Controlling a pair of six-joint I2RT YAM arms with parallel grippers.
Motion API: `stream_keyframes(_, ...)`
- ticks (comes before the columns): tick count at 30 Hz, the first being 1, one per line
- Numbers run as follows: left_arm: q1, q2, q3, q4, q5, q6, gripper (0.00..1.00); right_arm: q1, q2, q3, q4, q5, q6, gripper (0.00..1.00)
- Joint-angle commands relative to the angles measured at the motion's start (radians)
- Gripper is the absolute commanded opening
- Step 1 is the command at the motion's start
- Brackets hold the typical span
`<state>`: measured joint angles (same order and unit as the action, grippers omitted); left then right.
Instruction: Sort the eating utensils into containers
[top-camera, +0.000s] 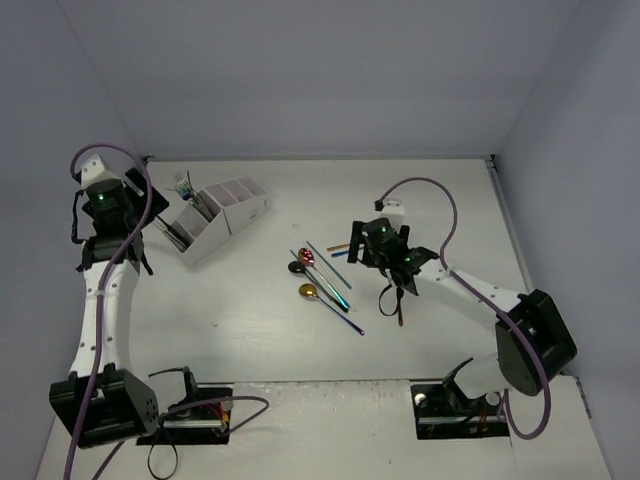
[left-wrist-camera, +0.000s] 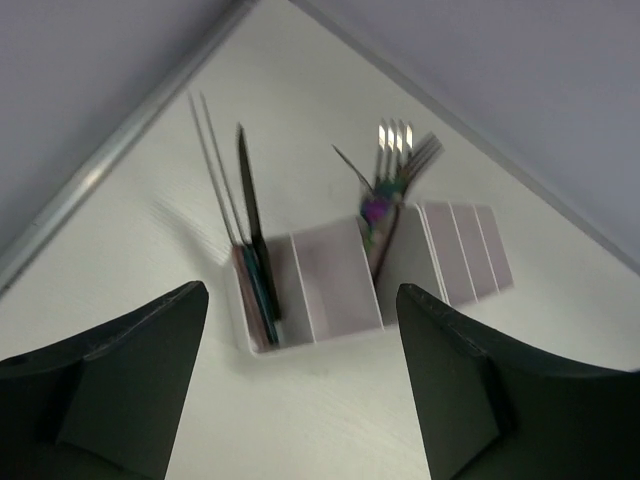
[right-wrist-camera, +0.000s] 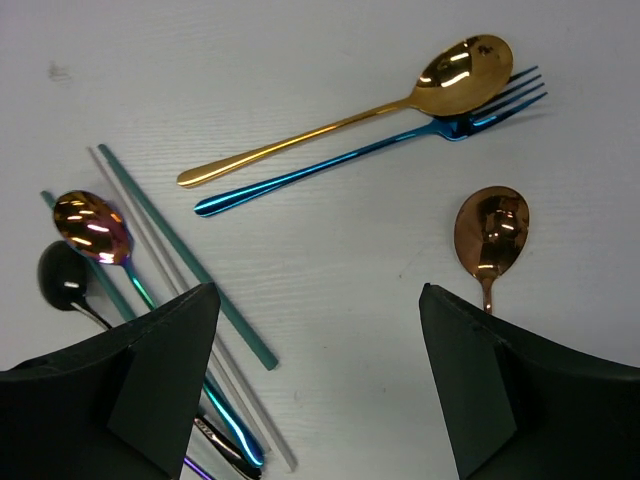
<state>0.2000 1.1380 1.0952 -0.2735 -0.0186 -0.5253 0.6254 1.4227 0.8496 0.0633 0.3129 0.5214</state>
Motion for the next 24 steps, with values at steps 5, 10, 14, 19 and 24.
stream_keyframes(5,-0.288,-0.157,-0.24,-0.029,0.181,0.101,0.74,-0.031,0.2,0.14,-0.03,0.115,0.207,0.72)
stream_keyframes(10,-0.378,-0.161,-0.232,-0.051,0.15,0.142,0.74,-0.047,0.328,0.235,-0.057,0.186,0.313,0.65)
stream_keyframes(14,-0.379,-0.168,-0.232,-0.052,0.14,0.132,0.74,-0.05,0.398,0.301,-0.091,0.235,0.357,0.61)
stream_keyframes(19,-0.378,-0.169,-0.233,-0.052,0.158,0.126,0.74,-0.063,0.455,0.354,-0.123,0.277,0.384,0.57)
stream_keyframes(24,-0.376,-0.173,-0.233,-0.052,0.161,0.122,0.74,-0.069,0.486,0.381,-0.15,0.282,0.393,0.56)
